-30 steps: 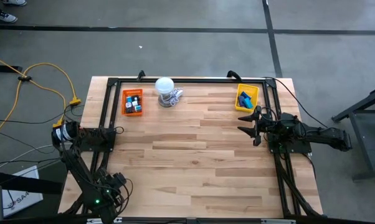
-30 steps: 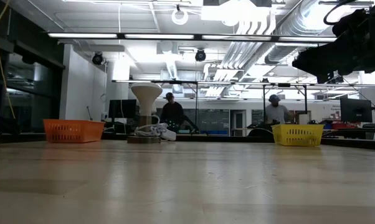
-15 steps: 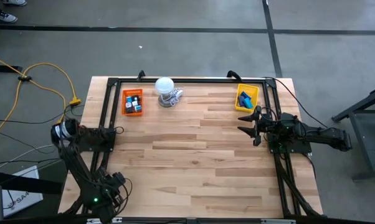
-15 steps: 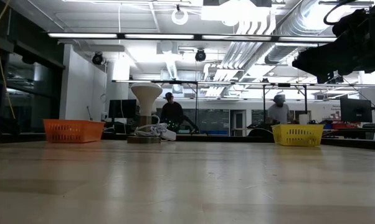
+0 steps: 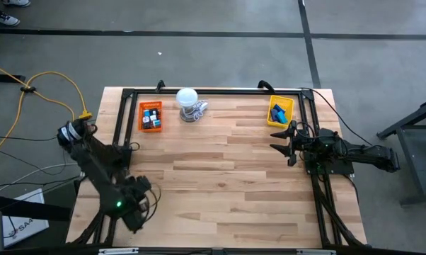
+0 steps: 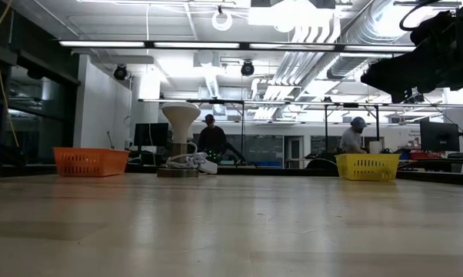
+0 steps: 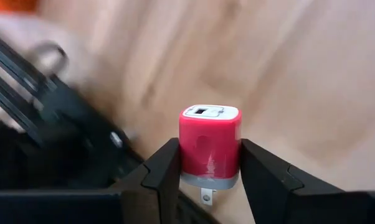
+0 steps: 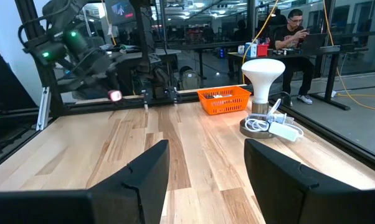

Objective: Pick & Place Office items
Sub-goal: Put the pink charger adapter into the orange basket

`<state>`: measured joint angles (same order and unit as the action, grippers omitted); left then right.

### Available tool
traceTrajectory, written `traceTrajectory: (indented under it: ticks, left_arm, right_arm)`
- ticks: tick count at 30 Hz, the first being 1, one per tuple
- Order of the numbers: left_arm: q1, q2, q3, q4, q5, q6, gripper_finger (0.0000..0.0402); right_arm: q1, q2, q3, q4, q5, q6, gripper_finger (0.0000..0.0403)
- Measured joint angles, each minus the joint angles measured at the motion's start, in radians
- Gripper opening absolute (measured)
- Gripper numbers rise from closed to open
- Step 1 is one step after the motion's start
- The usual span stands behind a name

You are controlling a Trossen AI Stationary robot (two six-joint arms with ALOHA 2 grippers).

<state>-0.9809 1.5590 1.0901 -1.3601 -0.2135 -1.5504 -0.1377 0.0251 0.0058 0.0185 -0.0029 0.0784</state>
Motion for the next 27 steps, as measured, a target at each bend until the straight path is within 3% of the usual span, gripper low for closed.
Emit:
traceTrajectory:
  ticks: [7,13,27]
  left_arm:
    - [0.227,-0.066,0.000,-0.044,-0.170,0.245,0.0136]
    - [0.442,-0.087,0.000,-0.042,-0.229,0.450,0.0136]
    - [0.817,-0.158,-0.003,0.059,-0.316,0.718,0.0136]
  right_arm:
    - [0.000,0.000,0.000,0.000,0.000,0.000,0.0195]
    - [0.000,0.000,0.000,0.000,0.000,0.000,0.0195]
    - [0.000,0.000,0.000,0.000,0.000,0.000,0.0195]
